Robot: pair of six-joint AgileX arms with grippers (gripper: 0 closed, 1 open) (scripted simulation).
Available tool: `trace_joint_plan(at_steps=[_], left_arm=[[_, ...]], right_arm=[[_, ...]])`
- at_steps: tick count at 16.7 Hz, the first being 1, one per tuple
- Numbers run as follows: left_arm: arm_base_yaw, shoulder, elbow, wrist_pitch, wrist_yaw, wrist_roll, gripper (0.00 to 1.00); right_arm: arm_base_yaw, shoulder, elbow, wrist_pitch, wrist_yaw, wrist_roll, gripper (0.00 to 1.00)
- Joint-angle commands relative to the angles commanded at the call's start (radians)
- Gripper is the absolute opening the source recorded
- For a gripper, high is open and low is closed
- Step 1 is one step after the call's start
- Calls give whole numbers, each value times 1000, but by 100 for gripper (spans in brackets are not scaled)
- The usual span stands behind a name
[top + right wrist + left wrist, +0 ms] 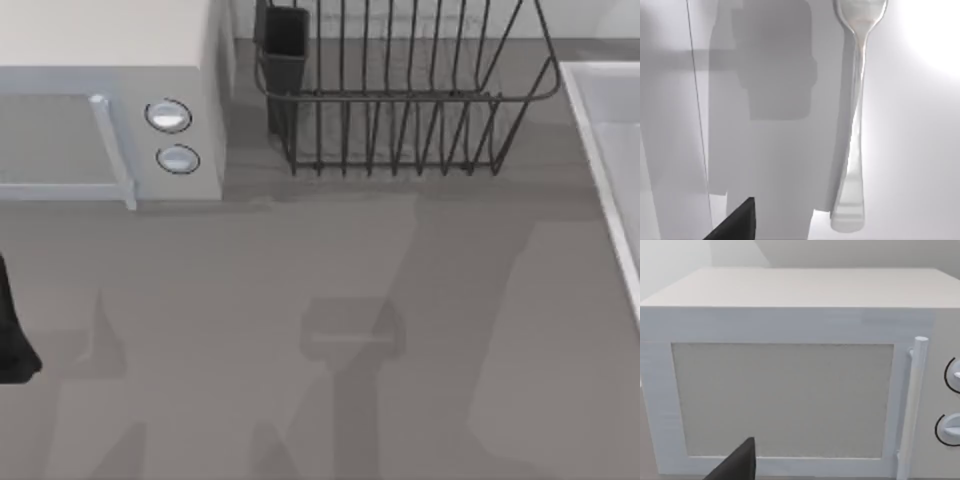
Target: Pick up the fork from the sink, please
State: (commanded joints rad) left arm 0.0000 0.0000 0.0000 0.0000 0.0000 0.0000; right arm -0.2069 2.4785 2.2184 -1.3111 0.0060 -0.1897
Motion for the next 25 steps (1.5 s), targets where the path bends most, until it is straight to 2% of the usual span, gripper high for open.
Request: trace_joint_plan(at_steps=[4,11,17,25], left_arm=[[0,0,0,0,0,0,100],[0,0,0,0,0,0,100],[0,0,0,0,0,0,100],[0,0,0,0,0,0,100]], right_arm=[[-1,33,-46,71,0,0,100],[-4,161,-224,395,2,2,100],[-5,183,-254,437,3,2,100],[-5,183,-254,437,3,2,40]])
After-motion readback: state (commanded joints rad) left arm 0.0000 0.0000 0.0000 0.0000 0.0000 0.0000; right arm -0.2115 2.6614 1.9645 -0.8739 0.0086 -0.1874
